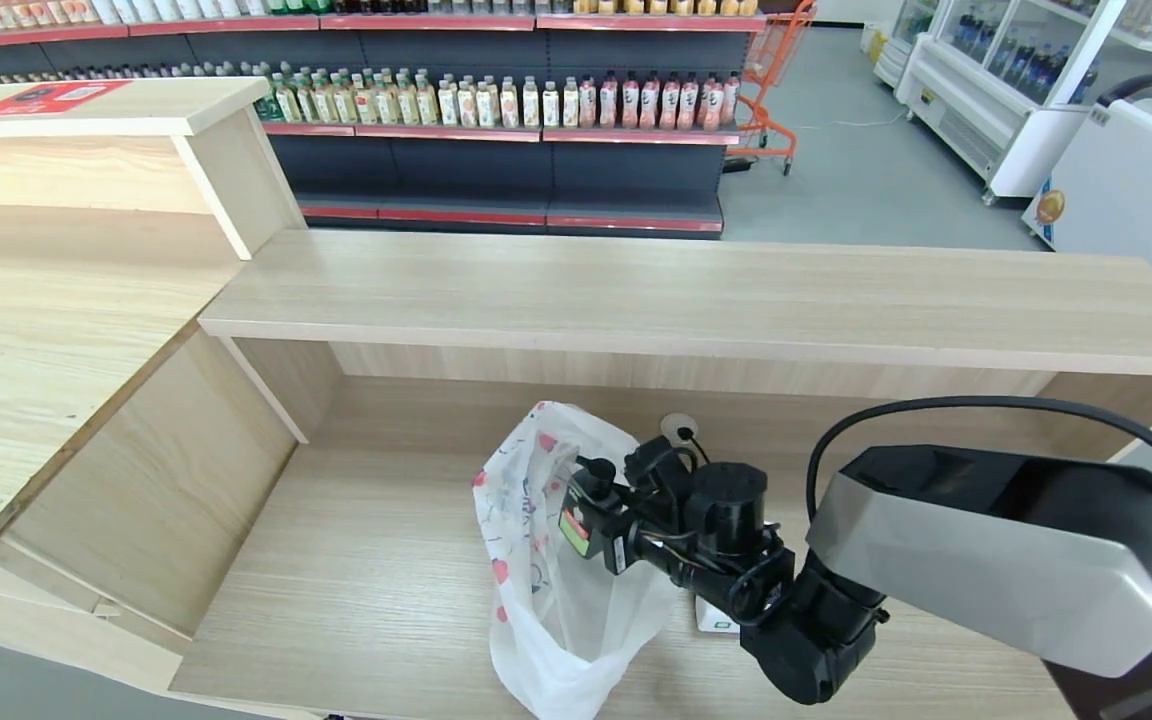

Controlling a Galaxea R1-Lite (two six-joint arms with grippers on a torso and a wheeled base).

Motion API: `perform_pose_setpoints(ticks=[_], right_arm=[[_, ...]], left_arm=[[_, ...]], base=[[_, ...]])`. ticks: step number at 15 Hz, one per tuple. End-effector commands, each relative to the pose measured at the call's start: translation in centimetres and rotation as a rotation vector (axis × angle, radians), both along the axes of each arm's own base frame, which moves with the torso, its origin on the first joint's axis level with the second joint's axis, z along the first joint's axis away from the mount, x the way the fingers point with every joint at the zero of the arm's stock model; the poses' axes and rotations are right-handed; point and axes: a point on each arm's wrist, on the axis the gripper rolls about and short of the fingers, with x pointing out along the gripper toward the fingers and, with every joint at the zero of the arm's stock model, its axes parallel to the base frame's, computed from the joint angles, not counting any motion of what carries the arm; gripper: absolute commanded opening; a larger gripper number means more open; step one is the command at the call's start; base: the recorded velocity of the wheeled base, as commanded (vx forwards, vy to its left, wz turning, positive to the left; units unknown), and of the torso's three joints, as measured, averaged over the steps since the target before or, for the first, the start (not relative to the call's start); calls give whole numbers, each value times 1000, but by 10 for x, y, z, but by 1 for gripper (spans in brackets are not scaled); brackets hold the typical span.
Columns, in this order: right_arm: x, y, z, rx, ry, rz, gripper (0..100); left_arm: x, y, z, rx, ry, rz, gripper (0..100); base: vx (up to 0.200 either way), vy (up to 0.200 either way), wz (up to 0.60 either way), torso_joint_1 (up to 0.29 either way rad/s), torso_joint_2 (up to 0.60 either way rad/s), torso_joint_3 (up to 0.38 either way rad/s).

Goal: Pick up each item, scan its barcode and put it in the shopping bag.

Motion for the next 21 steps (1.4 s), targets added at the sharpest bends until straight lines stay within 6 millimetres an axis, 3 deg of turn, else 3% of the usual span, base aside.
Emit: perform_pose_setpoints(ticks=[1, 9, 10, 15, 18, 20, 21], right_arm=[[6, 6, -12, -21, -2, 5, 0], [13, 12, -25, -82, -50, 18, 0], [13, 11, -24, -82, -50, 18, 100], [13, 11, 3, -34, -120, 16, 100], [10, 0, 48, 57, -149, -7, 100], [-8, -17, 87, 139, -96, -25, 100], [-8, -17, 87, 139, -96, -25, 100]], left_arm=[[0, 0, 0, 0, 0, 0, 100], [0, 0, 0, 0, 0, 0, 100], [0, 0, 0, 0, 0, 0, 100], [0, 0, 0, 0, 0, 0, 100], [0, 0, 0, 0, 0, 0, 100], [0, 0, 0, 0, 0, 0, 100], [0, 0, 0, 0, 0, 0, 100]], base=[[0, 0, 0, 0, 0, 0], [0, 0, 0, 0, 0, 0], [0, 0, 0, 0, 0, 0], [0, 0, 0, 0, 0, 0], [0, 0, 0, 0, 0, 0], [0, 0, 0, 0, 0, 0], [0, 0, 0, 0, 0, 0]])
